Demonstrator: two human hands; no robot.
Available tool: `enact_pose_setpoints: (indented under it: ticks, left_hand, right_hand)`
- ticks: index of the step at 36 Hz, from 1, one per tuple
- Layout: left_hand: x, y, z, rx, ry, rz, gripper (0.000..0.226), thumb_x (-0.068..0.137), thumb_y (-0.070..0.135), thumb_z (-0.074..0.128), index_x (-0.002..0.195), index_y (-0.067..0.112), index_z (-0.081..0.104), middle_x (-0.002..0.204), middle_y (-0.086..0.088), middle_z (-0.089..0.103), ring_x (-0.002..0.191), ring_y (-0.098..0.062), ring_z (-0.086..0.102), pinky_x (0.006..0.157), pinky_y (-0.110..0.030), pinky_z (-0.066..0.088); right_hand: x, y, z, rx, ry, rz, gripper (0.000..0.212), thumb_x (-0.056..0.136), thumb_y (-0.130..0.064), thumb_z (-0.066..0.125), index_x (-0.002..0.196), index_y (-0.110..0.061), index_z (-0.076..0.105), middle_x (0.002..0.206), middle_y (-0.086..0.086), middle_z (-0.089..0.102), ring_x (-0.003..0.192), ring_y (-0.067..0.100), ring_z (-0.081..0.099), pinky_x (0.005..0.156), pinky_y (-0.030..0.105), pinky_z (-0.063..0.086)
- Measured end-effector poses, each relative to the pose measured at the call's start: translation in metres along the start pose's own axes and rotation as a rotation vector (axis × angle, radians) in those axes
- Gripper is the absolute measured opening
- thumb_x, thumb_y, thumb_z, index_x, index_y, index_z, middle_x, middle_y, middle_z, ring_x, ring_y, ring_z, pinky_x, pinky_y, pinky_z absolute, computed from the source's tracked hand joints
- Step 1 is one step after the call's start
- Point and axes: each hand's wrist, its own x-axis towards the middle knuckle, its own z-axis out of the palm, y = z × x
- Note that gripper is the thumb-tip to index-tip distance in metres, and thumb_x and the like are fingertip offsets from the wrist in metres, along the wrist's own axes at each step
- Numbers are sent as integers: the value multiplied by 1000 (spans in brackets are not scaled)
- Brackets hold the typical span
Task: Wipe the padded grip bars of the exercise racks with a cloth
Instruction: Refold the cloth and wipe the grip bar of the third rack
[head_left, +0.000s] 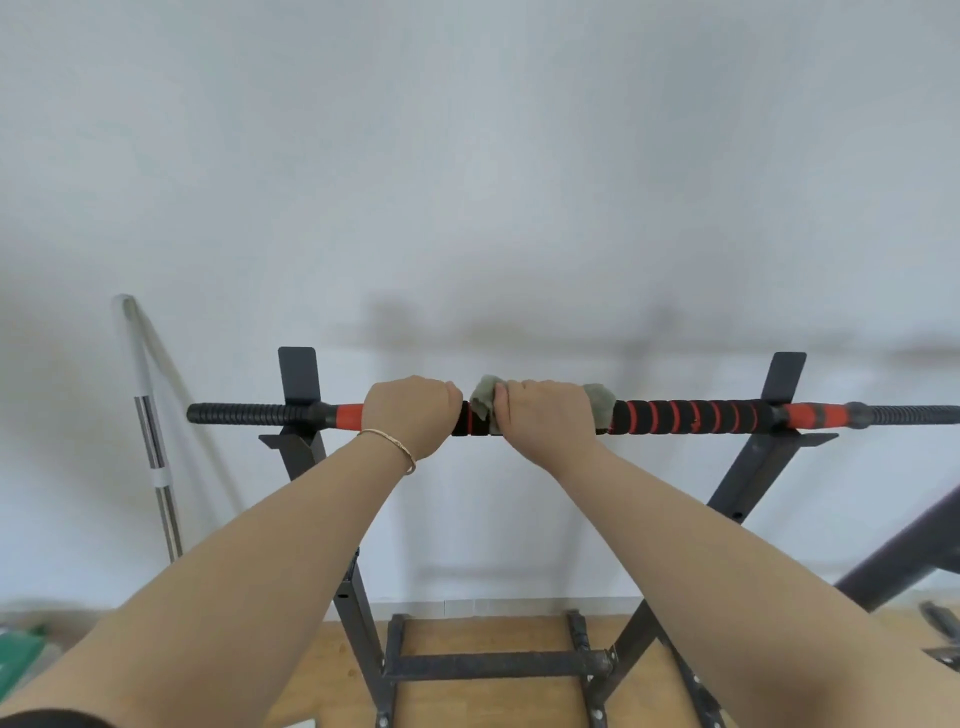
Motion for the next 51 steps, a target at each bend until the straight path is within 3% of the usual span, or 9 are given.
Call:
enact_pose_setpoints:
  ticks: [9, 13, 18, 22, 30, 35, 40, 48, 51]
  left_hand:
    - [-21, 7, 16, -59, 482, 25, 17, 70, 3, 53, 59, 15, 47, 45, 0, 36, 40, -18, 24, 47, -23, 23]
    - [-25, 6, 23, -187, 582, 25, 52, 99, 16, 12, 65, 14, 51, 51, -1, 44, 44, -23, 32, 47, -29, 26]
    - [-29, -2, 17, 34, 442, 99, 6, 77, 6, 58, 76, 12, 59, 57, 0, 47, 45, -23, 44, 49, -28, 33]
    - [-21, -17, 1, 133, 214, -19, 21, 71, 6, 59, 78, 19, 45, 58, 5, 36, 49, -21, 41, 55, -28, 32]
    - [-5, -35, 3, -41, -120, 16, 22, 84, 8, 53, 89, 22, 36, 71, 4, 43, 64, -21, 47, 52, -29, 34]
    - [-8, -31, 2, -2, -99, 17, 20, 85, 9, 52, 89, 22, 37, 68, 5, 39, 61, -20, 48, 52, -30, 34]
    - [-19, -25, 10, 35, 15, -17, 19, 81, 9, 53, 84, 19, 37, 57, 3, 38, 47, -18, 38, 47, -25, 27]
    - [-34, -19, 14, -20, 359, -8, 36, 56, 3, 68, 59, 18, 35, 45, 2, 21, 37, -16, 23, 49, -21, 25]
    - [-36, -19, 17, -13, 409, -9, 29, 55, 1, 67, 57, 17, 43, 44, 2, 25, 39, -18, 23, 49, -23, 23]
  right_hand:
    - [47, 25, -13, 433, -673, 106, 38, 103, -21, 30, 110, -1, 61, 100, 16, 66, 90, 31, 60, 73, 34, 43]
    - [50, 33, -13, 717, -611, 411, 41, 105, -25, 30, 109, -2, 64, 115, 21, 65, 98, 31, 57, 80, 32, 41]
    - [42, 45, -27, 1451, -349, 795, 43, 100, -35, 35, 109, -11, 71, 83, 15, 75, 79, 30, 72, 70, 41, 61]
    - [44, 45, -40, 1823, -209, 944, 52, 96, -47, 39, 109, -7, 69, 88, 14, 77, 76, 23, 75, 56, 30, 57]
    - [20, 10, -14, 744, -324, 97, 53, 102, -50, 35, 151, -51, 17, 143, -11, 45, 99, 20, 62, 76, 40, 54]
    - [6, 6, -2, 313, -234, -185, 50, 101, -58, 14, 120, -34, 55, 95, -8, 60, 77, 21, 63, 61, 33, 47]
    - [17, 0, 1, 192, -272, -167, 31, 102, -39, 36, 77, -22, 43, 63, -5, 50, 58, 23, 54, 52, 32, 44]
    - [69, 8, -15, 828, -1058, 283, 28, 89, -16, 39, 84, -2, 63, 72, 20, 73, 59, 36, 72, 62, 39, 58]
    - [74, 7, -8, 854, -1014, 333, 19, 93, -11, 44, 82, -9, 59, 85, 14, 72, 77, 37, 70, 62, 29, 54]
